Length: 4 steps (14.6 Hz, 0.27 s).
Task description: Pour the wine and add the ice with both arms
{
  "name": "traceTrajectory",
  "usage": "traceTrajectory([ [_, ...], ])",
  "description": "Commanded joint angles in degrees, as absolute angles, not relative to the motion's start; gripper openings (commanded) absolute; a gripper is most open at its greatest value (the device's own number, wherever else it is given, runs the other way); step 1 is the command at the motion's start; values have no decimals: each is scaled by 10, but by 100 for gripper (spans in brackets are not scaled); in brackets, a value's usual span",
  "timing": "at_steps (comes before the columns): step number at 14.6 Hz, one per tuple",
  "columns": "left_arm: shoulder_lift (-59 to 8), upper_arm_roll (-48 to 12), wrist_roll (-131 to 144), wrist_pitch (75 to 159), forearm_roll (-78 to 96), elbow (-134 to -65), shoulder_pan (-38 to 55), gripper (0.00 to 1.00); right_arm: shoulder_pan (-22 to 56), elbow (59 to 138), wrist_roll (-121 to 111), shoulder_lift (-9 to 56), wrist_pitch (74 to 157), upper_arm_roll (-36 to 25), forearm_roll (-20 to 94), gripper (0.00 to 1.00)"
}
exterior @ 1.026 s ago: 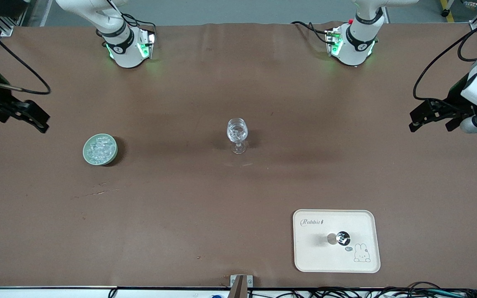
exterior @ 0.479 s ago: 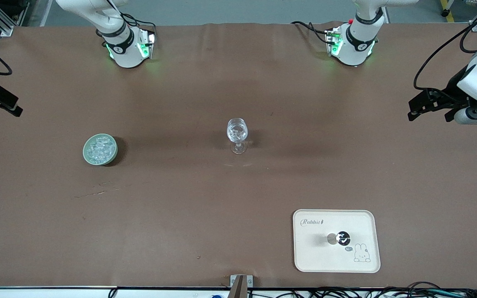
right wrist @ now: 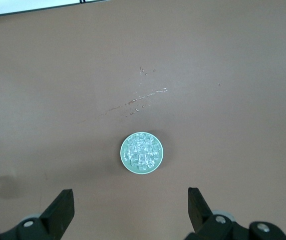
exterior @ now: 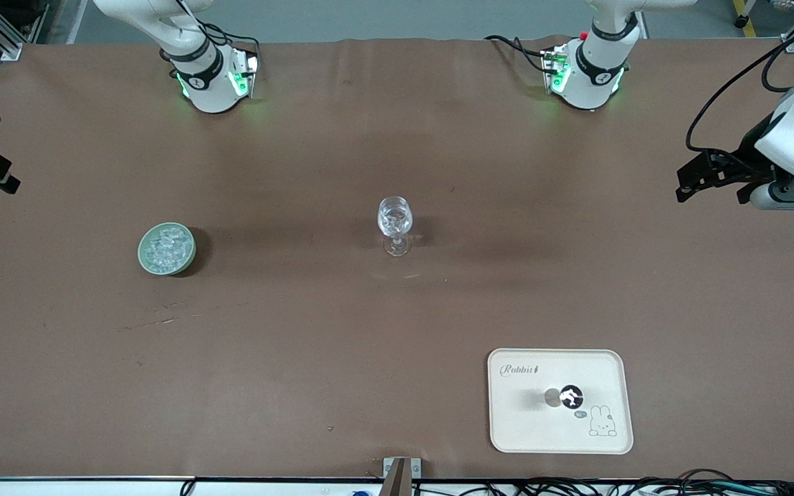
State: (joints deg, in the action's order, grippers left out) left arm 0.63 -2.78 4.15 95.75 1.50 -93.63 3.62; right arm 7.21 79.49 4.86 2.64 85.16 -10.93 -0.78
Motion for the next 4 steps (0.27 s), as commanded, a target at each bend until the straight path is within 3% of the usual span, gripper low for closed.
traceTrajectory([
  [1,9,-28,35,957,3,-938,39,100,65,810,44,15,858,-100,1,100],
  [4,9,-28,34,957,3,-934,38,100,66,810,44,14,858,-100,-1,100],
])
